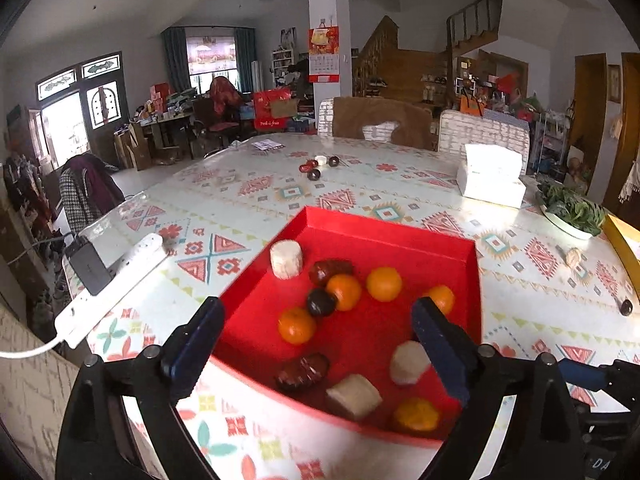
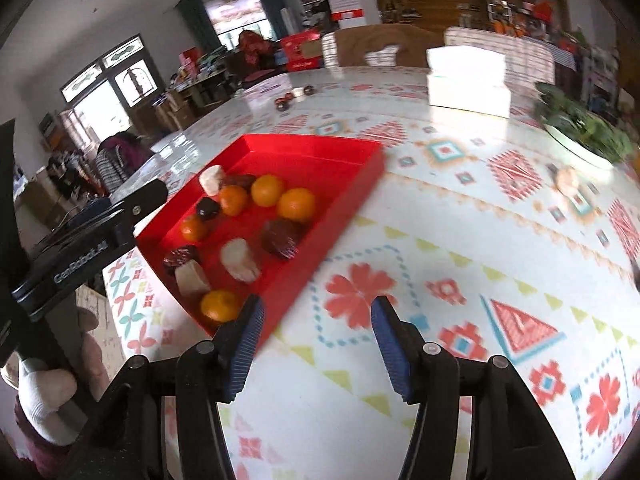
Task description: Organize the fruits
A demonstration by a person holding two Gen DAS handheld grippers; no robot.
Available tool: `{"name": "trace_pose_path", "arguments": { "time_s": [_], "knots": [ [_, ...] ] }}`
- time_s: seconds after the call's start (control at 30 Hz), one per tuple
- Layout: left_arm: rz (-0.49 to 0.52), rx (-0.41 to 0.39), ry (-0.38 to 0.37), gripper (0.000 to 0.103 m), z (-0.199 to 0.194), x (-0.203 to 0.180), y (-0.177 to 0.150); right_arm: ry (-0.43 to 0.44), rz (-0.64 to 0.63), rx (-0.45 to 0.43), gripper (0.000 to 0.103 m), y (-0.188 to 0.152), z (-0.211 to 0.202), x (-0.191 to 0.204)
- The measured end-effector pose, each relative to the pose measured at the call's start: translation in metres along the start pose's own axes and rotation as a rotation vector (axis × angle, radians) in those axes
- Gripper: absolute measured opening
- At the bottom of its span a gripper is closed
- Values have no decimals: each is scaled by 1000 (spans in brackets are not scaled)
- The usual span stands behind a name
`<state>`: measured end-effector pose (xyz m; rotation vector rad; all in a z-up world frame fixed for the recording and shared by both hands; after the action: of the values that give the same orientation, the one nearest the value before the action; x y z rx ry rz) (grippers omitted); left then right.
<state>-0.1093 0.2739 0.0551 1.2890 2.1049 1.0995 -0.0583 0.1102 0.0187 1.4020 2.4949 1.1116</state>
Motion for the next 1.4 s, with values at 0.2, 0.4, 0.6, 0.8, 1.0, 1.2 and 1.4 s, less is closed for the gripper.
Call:
{"name": "trace_pose_path", "arguments": {
  "time_s": [0.2,0.4,0.6,0.8,1.0,1.2,1.4],
  "knots": [
    [29,21,-7,94,-10,-21,-19,-25,15,-21,61,-16,-18,-17],
    [44,1,-9,94,-25,-40,-31,-43,18,-37,65,-26,-30,-27],
    [54,-41,3,94,-40,-49,-34,-63,-1,-49,65,-34,-35,-30],
    [33,-146,44,103,-64,-46,-35,-73,-18,-56,66,-38,-38,-29],
    [20,-180,164,103,-72,-34,-43,-79,-23,-53,66,-45,-37,-27],
    [9,-98,116,103,-58,-28,-51,-81,-28,-50,66,-48,-35,-23],
    [3,-41,71,103,-48,-25,-60,-87,-44,-39,67,-50,-29,-16]
  ]
}}
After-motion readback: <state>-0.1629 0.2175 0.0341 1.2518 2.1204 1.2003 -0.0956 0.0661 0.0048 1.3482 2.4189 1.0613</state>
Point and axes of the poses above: each gripper's, at about its wrist camera, not at the fingertips, and z roughly the way its jaws point, x to its left, y to its top, the point moved 7 cm from there along z, roughly the way its jaws point, and after that the axes turned 1 degree about x, right-handed, at the moved point
